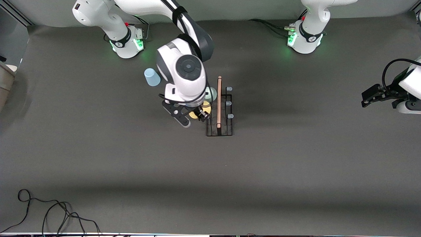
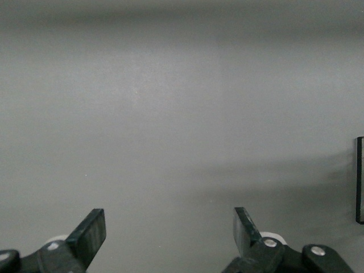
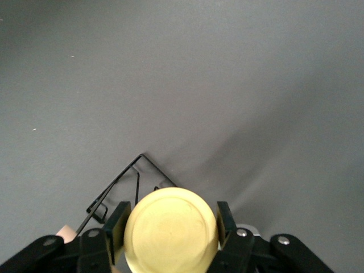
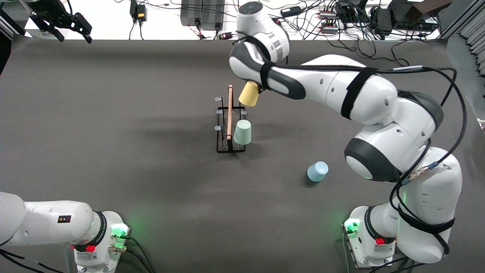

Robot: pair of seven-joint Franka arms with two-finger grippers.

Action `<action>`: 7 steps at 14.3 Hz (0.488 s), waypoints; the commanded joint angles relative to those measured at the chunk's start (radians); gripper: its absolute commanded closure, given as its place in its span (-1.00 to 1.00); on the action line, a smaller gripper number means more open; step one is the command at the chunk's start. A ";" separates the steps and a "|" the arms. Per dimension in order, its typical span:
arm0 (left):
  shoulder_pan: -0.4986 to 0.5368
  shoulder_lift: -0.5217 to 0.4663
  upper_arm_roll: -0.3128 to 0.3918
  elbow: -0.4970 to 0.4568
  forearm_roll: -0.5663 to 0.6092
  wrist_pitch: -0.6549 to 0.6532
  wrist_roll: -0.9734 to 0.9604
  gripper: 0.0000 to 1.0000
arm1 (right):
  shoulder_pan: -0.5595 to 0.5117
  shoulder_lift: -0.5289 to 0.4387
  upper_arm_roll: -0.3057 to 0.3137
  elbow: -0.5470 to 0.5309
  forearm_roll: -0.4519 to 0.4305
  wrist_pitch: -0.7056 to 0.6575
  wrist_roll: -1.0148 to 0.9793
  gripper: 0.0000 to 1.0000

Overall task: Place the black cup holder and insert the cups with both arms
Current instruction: 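Lower the yellow cup onto a rack peg beside the green cup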

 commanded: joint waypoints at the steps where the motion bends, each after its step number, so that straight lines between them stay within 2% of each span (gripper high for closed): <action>1: -0.002 0.007 0.001 0.021 -0.007 -0.013 -0.015 -1.00 | -0.003 0.024 -0.008 0.007 -0.033 0.017 0.030 1.00; 7: -0.005 0.007 0.001 0.033 -0.007 -0.022 -0.017 -1.00 | -0.011 0.054 -0.008 0.008 -0.030 0.095 0.085 1.00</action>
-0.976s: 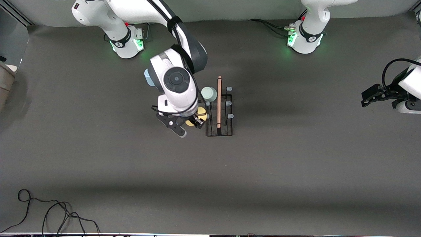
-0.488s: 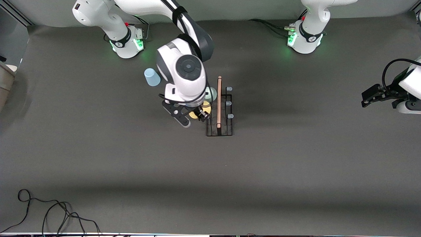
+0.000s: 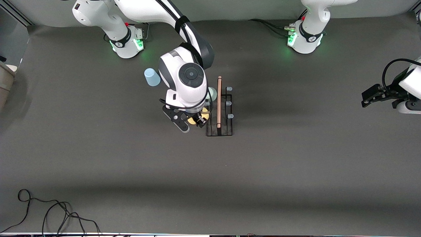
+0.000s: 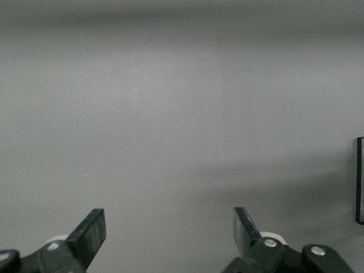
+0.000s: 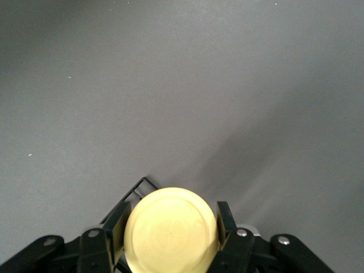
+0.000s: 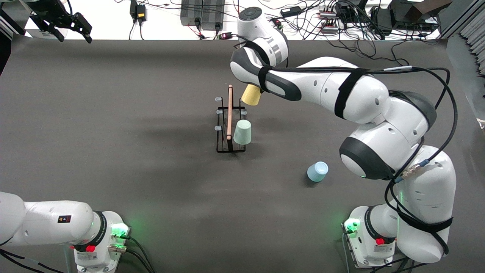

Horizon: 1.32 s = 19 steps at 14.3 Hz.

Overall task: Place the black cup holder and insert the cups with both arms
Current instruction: 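Lower the yellow cup onto a rack peg beside the green cup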

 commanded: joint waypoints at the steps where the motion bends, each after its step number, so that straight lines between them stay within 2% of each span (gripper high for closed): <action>1: -0.004 0.008 0.001 0.031 -0.007 -0.022 -0.015 -1.00 | 0.008 0.022 0.000 0.010 -0.018 0.059 0.078 1.00; 10: -0.005 0.008 0.001 0.031 -0.007 -0.022 -0.016 -1.00 | 0.047 0.054 0.006 0.010 -0.016 0.073 0.134 1.00; 11: -0.005 0.008 0.001 0.031 -0.007 -0.022 -0.018 -1.00 | 0.047 0.054 0.006 0.010 -0.014 0.073 0.134 0.40; 12: -0.005 0.008 0.001 0.031 -0.007 -0.022 -0.016 -1.00 | 0.045 0.054 0.006 0.010 -0.008 0.073 0.138 -0.51; 13: -0.005 0.008 0.001 0.031 -0.007 -0.022 -0.016 -1.00 | 0.045 0.053 0.006 0.011 -0.007 0.073 0.153 -1.00; 17: -0.007 0.008 0.001 0.031 -0.007 -0.019 -0.016 -1.00 | 0.030 0.020 -0.002 0.014 -0.007 0.066 0.134 -1.00; 19: -0.007 0.010 0.001 0.031 -0.007 -0.017 -0.016 -1.00 | -0.008 -0.028 -0.003 0.013 -0.004 0.038 0.074 -1.00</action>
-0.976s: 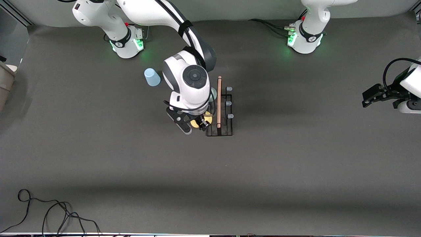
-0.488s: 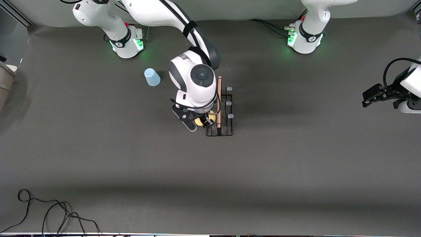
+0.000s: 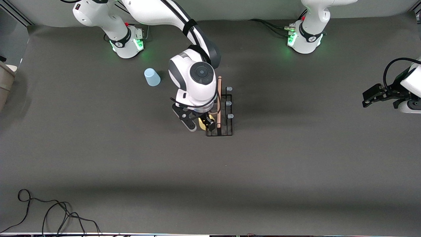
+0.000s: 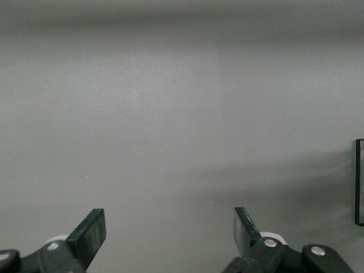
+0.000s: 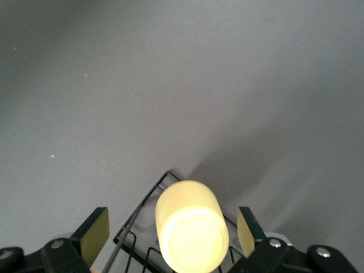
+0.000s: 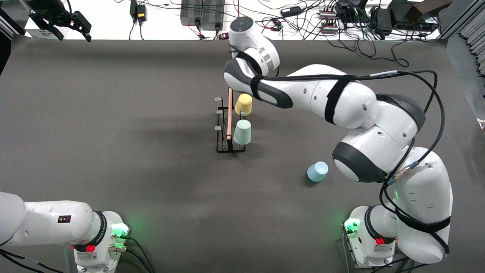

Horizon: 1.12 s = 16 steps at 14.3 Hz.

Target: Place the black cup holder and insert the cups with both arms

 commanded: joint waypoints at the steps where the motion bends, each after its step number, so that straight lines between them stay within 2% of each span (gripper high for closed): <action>1: -0.007 0.010 0.001 0.024 -0.007 -0.016 -0.017 -1.00 | -0.061 -0.093 0.005 0.001 -0.002 -0.089 -0.096 -1.00; 8: -0.007 0.016 0.001 0.024 0.001 -0.010 -0.016 -1.00 | -0.293 -0.358 -0.001 -0.009 0.055 -0.423 -0.599 -1.00; 13: -0.007 0.016 0.000 0.026 0.006 -0.008 -0.014 -1.00 | -0.468 -0.469 -0.009 -0.012 0.041 -0.591 -0.951 -1.00; 16: -0.005 0.019 0.000 0.026 0.007 0.000 -0.012 -1.00 | -0.474 -0.509 -0.113 -0.017 0.038 -0.609 -1.210 -1.00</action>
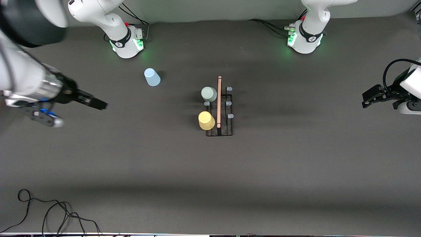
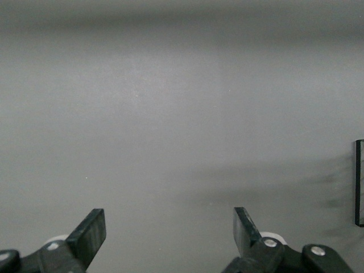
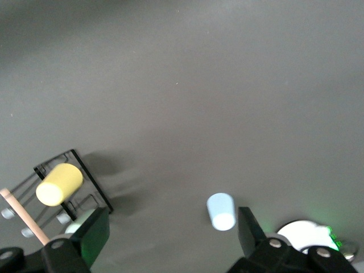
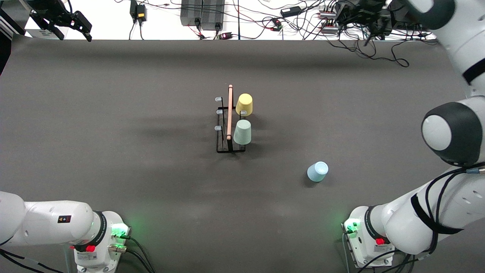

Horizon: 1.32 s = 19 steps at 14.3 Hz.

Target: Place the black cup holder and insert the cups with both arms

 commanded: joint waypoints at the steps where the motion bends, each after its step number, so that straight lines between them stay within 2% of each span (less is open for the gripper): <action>1: 0.000 0.020 0.002 0.021 0.007 0.002 -0.012 -1.00 | 0.008 -0.049 -0.086 -0.026 0.001 -0.005 -0.232 -1.00; 2: 0.001 0.024 0.000 0.021 0.007 0.011 -0.012 -1.00 | 0.011 -0.049 -0.115 -0.026 -0.004 0.007 -0.289 -1.00; 5: 0.001 0.029 0.000 0.018 0.007 0.022 -0.014 -1.00 | 0.019 -0.054 -0.125 -0.067 -0.099 0.116 -0.395 -1.00; 8: 0.003 0.032 0.002 0.016 0.007 0.039 -0.012 -1.00 | 0.036 -0.072 -0.125 -0.121 -0.100 0.228 -0.414 -1.00; 17: 0.013 0.038 0.007 0.018 0.007 0.047 -0.015 -1.00 | 0.044 -0.086 -0.125 -0.139 -0.107 0.225 -0.412 -1.00; 19: 0.045 0.043 0.005 0.015 0.005 0.048 -0.014 -1.00 | 0.004 -0.087 -0.098 -0.139 -0.107 0.220 -0.412 -1.00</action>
